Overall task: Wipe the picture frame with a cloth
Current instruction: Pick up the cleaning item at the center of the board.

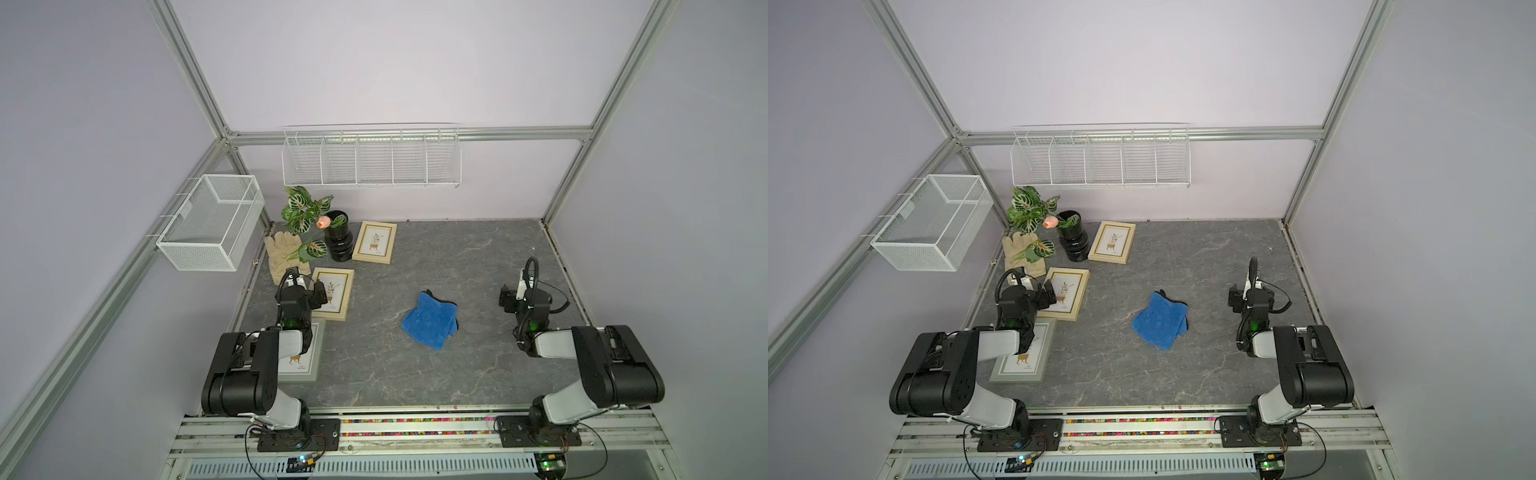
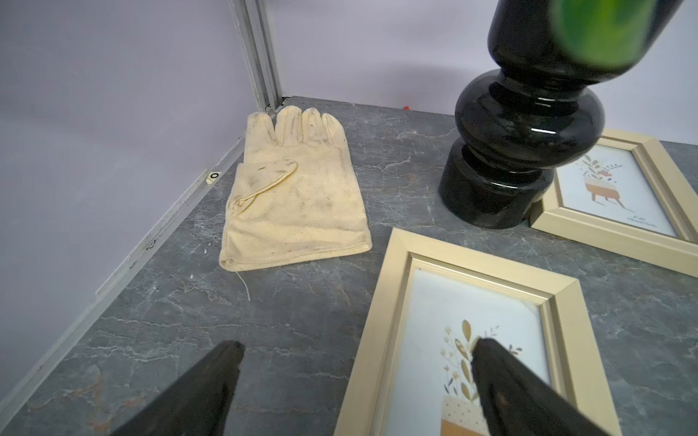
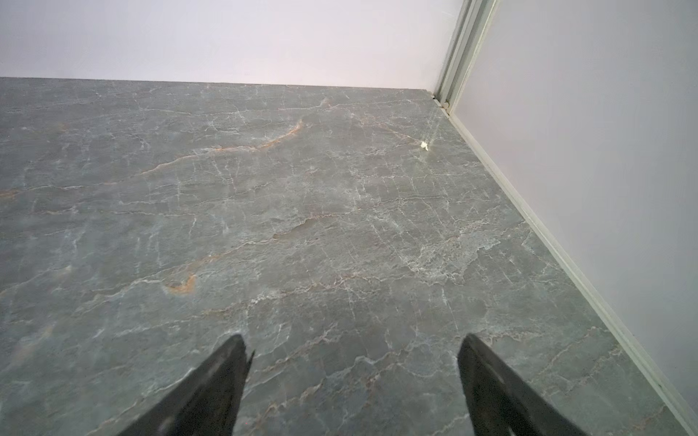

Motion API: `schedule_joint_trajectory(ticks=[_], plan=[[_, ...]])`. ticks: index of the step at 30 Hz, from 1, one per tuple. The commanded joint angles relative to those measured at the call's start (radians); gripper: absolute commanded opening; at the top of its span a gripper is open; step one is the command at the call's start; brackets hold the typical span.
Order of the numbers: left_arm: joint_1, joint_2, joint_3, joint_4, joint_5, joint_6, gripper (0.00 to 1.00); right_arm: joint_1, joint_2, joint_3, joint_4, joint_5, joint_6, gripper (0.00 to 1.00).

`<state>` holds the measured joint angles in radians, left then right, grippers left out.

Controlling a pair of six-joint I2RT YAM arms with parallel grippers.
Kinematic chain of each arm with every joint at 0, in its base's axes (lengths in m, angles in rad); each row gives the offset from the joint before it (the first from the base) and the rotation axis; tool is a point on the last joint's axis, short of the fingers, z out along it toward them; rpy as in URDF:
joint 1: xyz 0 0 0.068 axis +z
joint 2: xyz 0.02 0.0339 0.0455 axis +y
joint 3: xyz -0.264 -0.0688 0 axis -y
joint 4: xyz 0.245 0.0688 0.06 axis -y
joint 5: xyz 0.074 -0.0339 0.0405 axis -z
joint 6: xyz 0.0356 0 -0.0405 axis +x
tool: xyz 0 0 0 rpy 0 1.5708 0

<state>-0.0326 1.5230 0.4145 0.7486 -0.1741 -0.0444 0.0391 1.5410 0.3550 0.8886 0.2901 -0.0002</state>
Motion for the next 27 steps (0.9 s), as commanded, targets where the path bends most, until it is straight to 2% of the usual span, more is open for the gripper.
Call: schedule_joint_trajectory(ticks=[1, 20, 22, 23, 25, 27], plan=[[0.003, -0.015, 0.023, -0.004, 0.012, 0.009, 0.99, -0.007, -0.011, 0.002, 0.024, -0.009, 0.003, 0.89], [0.003, -0.017, 0.02, 0.002, 0.024, 0.018, 0.99, -0.006, -0.012, -0.001, 0.027, -0.009, 0.002, 0.89], [0.002, -0.051, 0.005, 0.004, 0.083, 0.054, 0.99, -0.006, -0.022, -0.014, 0.047, -0.041, -0.014, 0.89], [-0.005, -0.083, -0.023, 0.025, 0.071, 0.06, 0.99, -0.003, -0.036, -0.029, 0.062, -0.076, -0.032, 0.89], [-0.022, -0.165, -0.068, 0.034, 0.02, 0.053, 0.99, 0.018, -0.073, -0.06, 0.1, -0.081, -0.06, 0.89], [-0.071, -0.283, -0.091, -0.037, -0.071, 0.047, 0.99, 0.047, -0.146, -0.08, 0.064, -0.043, -0.083, 0.89]])
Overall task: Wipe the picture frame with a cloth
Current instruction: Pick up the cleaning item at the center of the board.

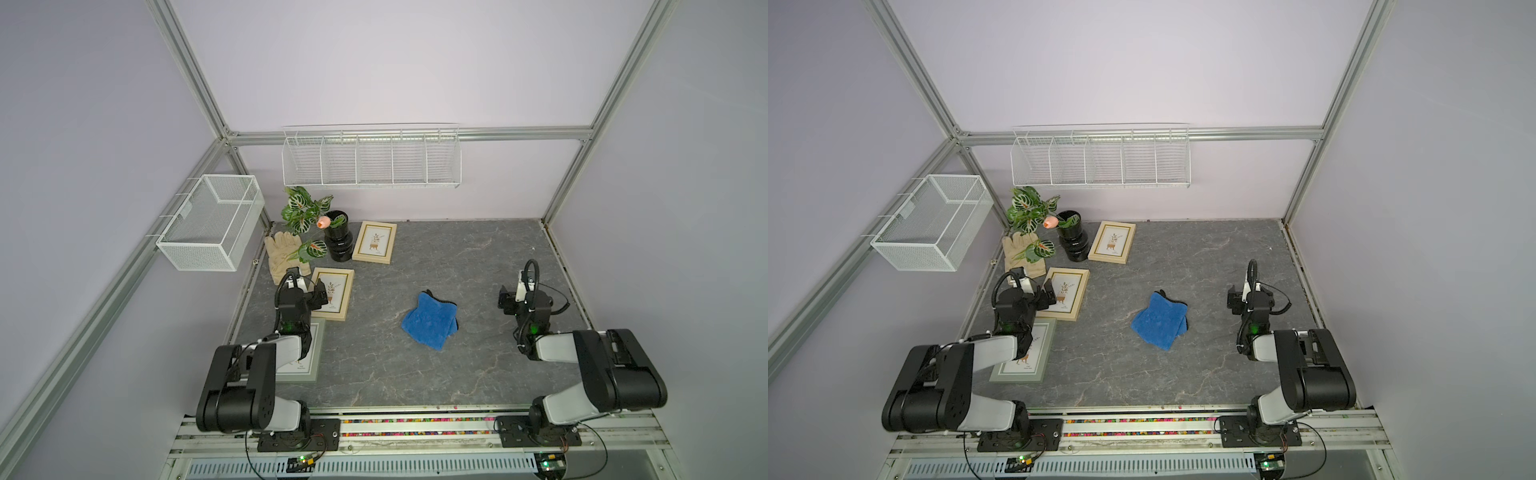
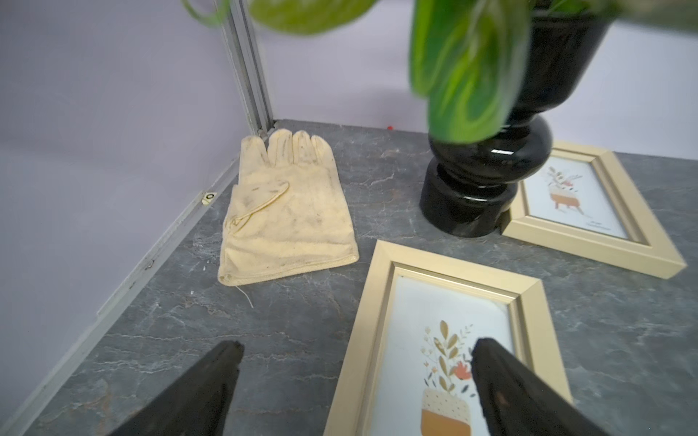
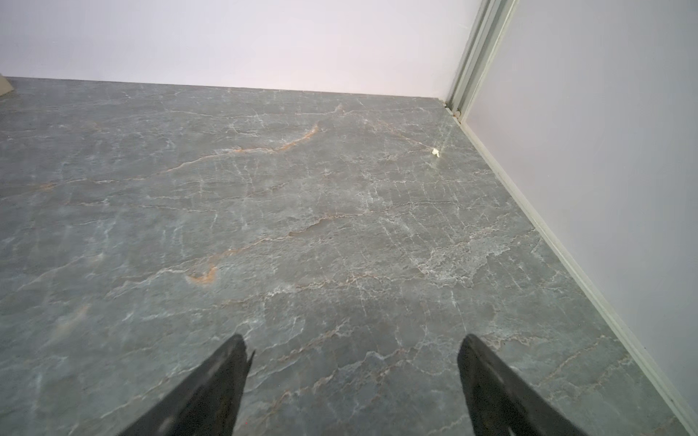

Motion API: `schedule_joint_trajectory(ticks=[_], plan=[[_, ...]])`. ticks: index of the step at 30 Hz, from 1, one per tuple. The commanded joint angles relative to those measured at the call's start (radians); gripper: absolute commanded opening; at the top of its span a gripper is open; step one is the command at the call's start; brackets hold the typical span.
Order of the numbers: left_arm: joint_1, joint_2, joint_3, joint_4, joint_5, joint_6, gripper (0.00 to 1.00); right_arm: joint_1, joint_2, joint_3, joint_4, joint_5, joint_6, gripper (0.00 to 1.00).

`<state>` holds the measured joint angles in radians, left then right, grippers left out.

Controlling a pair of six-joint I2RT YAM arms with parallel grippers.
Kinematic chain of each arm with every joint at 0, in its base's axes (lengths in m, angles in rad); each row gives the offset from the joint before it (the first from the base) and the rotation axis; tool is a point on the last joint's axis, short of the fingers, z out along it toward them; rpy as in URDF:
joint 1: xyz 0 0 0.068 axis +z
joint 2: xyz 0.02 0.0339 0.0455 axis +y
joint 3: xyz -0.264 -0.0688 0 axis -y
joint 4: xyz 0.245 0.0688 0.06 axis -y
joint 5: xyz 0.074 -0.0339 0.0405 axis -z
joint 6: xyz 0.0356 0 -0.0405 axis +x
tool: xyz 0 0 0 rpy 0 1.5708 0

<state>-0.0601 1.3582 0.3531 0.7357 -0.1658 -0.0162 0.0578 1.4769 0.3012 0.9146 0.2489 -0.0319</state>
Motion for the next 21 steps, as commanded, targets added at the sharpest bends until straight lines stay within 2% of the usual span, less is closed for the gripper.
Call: schedule_joint_trajectory(ticks=[1, 3, 7, 10, 13, 17, 18, 20, 21], plan=[[-0.077, -0.17, -0.039, -0.05, -0.131, 0.019, 0.99, 0.04, -0.124, -0.025, -0.001, 0.016, -0.057, 0.89], [-0.161, -0.284, -0.054, -0.117, -0.229, 0.017, 0.99, 0.063, -0.226, -0.018, -0.102, 0.033, -0.061, 0.89], [-0.274, -0.48, -0.026, -0.316, -0.369, -0.029, 0.99, 0.088, -0.426, 0.019, -0.333, 0.051, -0.01, 0.89], [-0.296, -0.597, 0.02, -0.502, -0.356, -0.148, 0.99, 0.089, -0.573, 0.082, -0.525, 0.02, 0.072, 0.89], [-0.297, -0.692, 0.078, -0.691, -0.393, -0.334, 0.99, 0.089, -0.696, 0.139, -0.695, 0.013, 0.2, 0.89], [-0.294, -0.719, 0.182, -1.011, -0.558, -0.694, 0.99, 0.082, -0.863, 0.189, -0.989, 0.149, 0.493, 0.89], [-0.289, -0.707, 0.217, -1.114, -0.582, -0.793, 0.99, 0.075, -0.905, 0.18, -1.023, 0.149, 0.53, 0.89], [-0.279, -0.675, 0.283, -1.267, -0.579, -0.934, 0.99, 0.061, -0.98, 0.15, -1.03, 0.082, 0.559, 0.89], [-0.275, -0.664, 0.308, -1.308, -0.558, -0.941, 0.99, 0.051, -1.019, 0.132, -1.021, 0.021, 0.55, 0.89]])
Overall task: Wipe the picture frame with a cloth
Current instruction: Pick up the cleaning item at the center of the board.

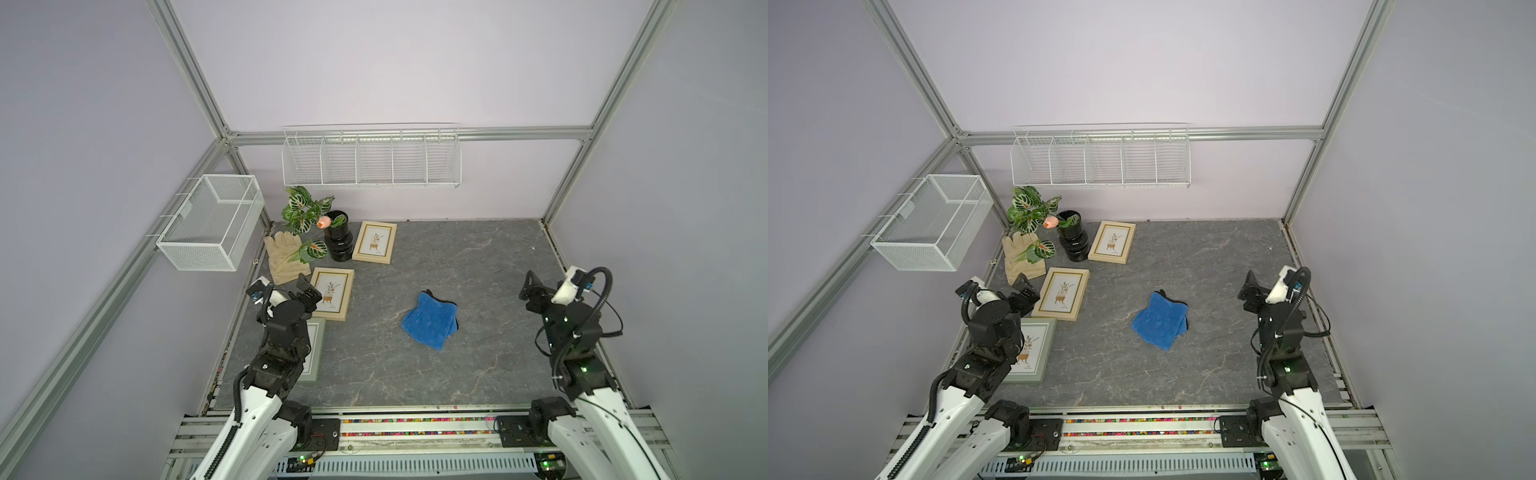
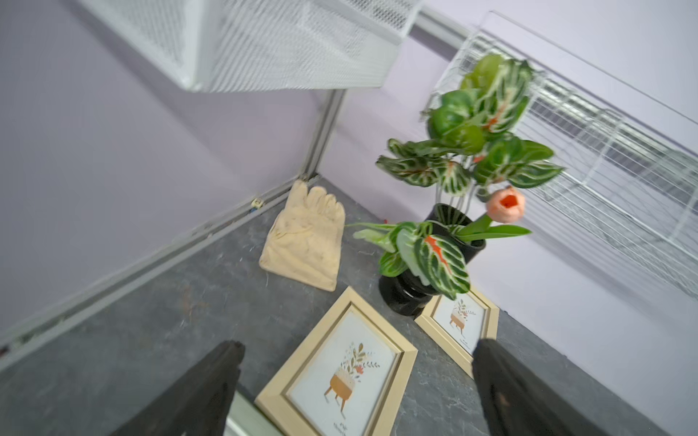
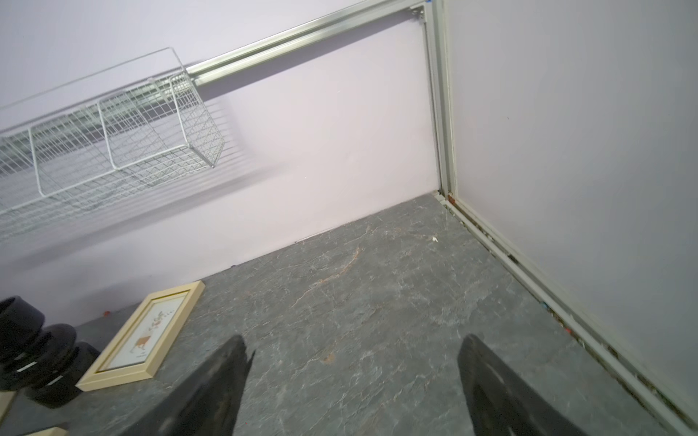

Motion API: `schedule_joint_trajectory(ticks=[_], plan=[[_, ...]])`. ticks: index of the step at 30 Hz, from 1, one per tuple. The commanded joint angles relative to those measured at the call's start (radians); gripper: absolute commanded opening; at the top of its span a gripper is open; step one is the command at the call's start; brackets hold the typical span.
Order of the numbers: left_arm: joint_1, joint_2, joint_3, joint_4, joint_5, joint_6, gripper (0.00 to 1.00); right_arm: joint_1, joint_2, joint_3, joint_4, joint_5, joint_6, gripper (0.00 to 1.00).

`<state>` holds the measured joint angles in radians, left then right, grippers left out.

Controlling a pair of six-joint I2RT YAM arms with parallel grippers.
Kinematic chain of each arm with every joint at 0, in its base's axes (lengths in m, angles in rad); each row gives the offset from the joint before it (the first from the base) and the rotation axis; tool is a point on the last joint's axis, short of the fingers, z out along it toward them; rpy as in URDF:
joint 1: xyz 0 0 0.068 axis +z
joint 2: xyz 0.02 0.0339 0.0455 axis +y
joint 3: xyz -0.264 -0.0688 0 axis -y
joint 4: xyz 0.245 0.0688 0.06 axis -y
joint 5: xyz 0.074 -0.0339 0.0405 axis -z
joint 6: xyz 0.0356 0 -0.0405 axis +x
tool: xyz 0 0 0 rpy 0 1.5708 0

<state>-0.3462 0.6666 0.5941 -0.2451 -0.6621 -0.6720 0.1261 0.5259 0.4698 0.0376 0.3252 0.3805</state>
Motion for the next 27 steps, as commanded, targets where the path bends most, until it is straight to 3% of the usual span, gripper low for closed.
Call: schedule_joint_trajectory(ticks=[1, 4, 8, 12, 16, 22, 27], plan=[[0.015, 0.034, 0.085, -0.348, -0.033, -0.264, 0.99, -0.025, -0.092, -0.045, -0.141, -0.104, 0.126, 0.89], [0.056, 0.038, 0.093, -0.304, 0.131, -0.129, 0.99, -0.049, -0.07, -0.004, -0.219, -0.21, 0.116, 0.89], [0.107, 0.062, 0.076, -0.223, 0.295, -0.091, 0.99, -0.052, 0.139, 0.171, -0.443, -0.231, 0.093, 0.89], [0.106, 0.082, 0.046, -0.157, 0.371, -0.074, 0.99, -0.052, 0.247, 0.205, -0.408, -0.282, 0.075, 0.89], [0.104, 0.164, 0.076, -0.167, 0.468, -0.023, 0.99, -0.045, 0.309, 0.245, -0.389, -0.415, 0.069, 0.89], [-0.063, 0.317, 0.173, -0.203, 0.468, 0.046, 0.99, 0.16, 0.494, 0.396, -0.53, -0.353, 0.035, 0.89], [-0.117, 0.414, 0.206, -0.196, 0.515, 0.051, 0.99, 0.354, 0.643, 0.476, -0.617, -0.264, 0.056, 0.89]])
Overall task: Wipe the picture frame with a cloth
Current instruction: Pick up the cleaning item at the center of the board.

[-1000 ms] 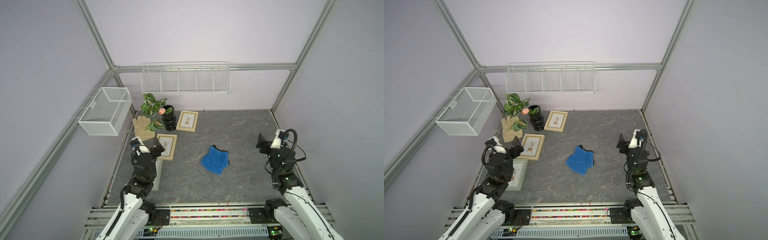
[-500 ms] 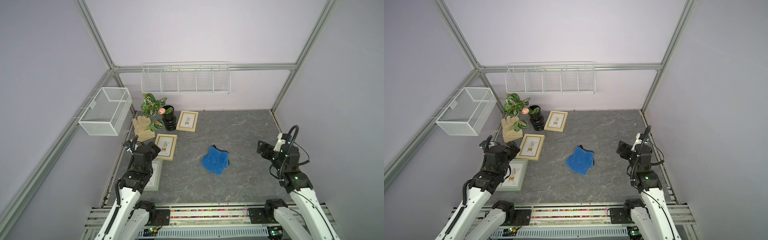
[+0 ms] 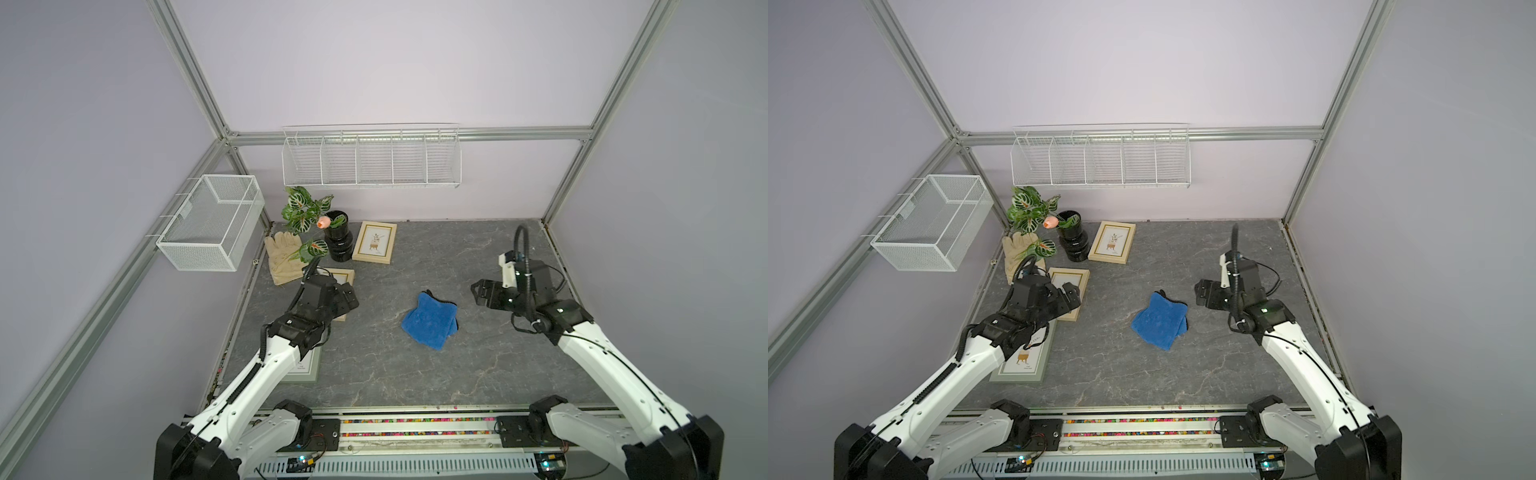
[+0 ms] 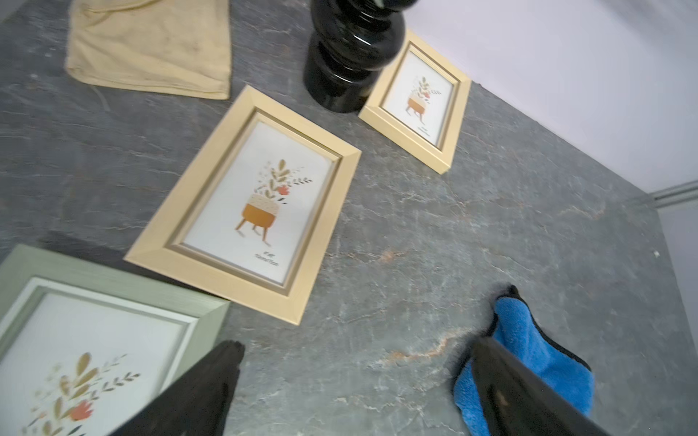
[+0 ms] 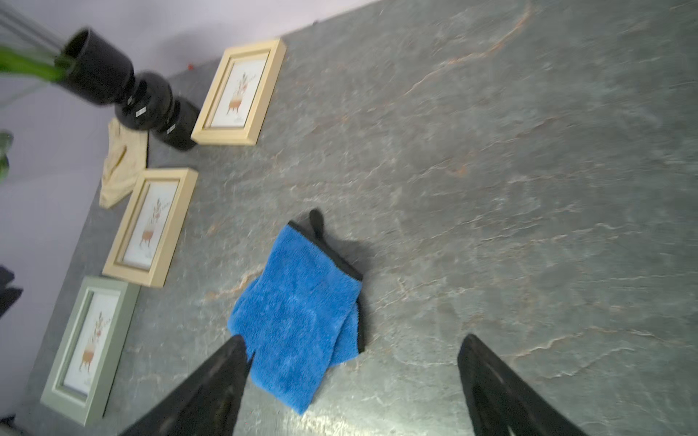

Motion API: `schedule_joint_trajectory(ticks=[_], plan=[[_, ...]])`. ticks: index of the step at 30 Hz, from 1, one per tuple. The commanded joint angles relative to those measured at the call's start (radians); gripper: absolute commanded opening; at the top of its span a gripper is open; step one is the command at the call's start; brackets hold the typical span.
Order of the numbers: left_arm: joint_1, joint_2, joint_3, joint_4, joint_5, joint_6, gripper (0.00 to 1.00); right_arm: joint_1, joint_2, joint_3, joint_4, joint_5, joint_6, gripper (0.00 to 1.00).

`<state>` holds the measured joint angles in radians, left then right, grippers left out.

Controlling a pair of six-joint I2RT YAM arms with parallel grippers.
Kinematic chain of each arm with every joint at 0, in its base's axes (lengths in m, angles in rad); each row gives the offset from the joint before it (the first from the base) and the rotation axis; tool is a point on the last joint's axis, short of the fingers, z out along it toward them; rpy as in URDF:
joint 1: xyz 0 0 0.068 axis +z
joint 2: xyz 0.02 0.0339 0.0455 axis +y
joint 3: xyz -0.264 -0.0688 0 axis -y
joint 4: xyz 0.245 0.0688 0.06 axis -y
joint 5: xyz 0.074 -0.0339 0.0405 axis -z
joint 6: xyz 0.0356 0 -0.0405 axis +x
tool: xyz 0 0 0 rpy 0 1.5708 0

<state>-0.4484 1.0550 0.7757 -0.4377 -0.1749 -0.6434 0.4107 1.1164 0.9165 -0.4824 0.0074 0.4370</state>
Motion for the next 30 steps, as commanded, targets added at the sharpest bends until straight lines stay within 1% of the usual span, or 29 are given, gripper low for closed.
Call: schedule_joint_trajectory(ticks=[1, 6, 9, 13, 19, 25, 27, 30], plan=[[-0.019, 0.041, 0.025, 0.003, 0.036, 0.024, 0.99, 0.106, 0.084, 0.039, -0.11, 0.061, 0.013, 0.89], [-0.027, 0.071, 0.013, 0.009, 0.027, 0.018, 0.99, 0.275, 0.238, 0.125, -0.229, 0.128, 0.076, 0.89], [-0.027, 0.08, -0.001, 0.027, 0.025, 0.018, 0.99, 0.346, 0.313, 0.145, -0.229, 0.124, 0.116, 0.89], [-0.028, 0.103, -0.004, 0.038, 0.028, 0.022, 0.99, 0.4, 0.427, 0.191, -0.215, 0.121, 0.143, 0.91], [-0.027, 0.124, -0.01, 0.044, 0.037, 0.033, 0.99, 0.41, 0.584, 0.259, -0.174, 0.13, 0.146, 0.95], [-0.026, 0.116, -0.015, 0.025, 0.026, 0.042, 0.99, 0.41, 0.723, 0.31, -0.187, 0.154, 0.142, 1.0], [-0.026, 0.115, -0.022, 0.035, 0.029, 0.041, 0.99, 0.41, 0.756, 0.309, -0.178, 0.159, 0.139, 0.98], [-0.027, 0.128, -0.015, 0.033, 0.026, 0.04, 0.99, 0.41, 0.792, 0.303, -0.174, 0.173, 0.14, 0.91]])
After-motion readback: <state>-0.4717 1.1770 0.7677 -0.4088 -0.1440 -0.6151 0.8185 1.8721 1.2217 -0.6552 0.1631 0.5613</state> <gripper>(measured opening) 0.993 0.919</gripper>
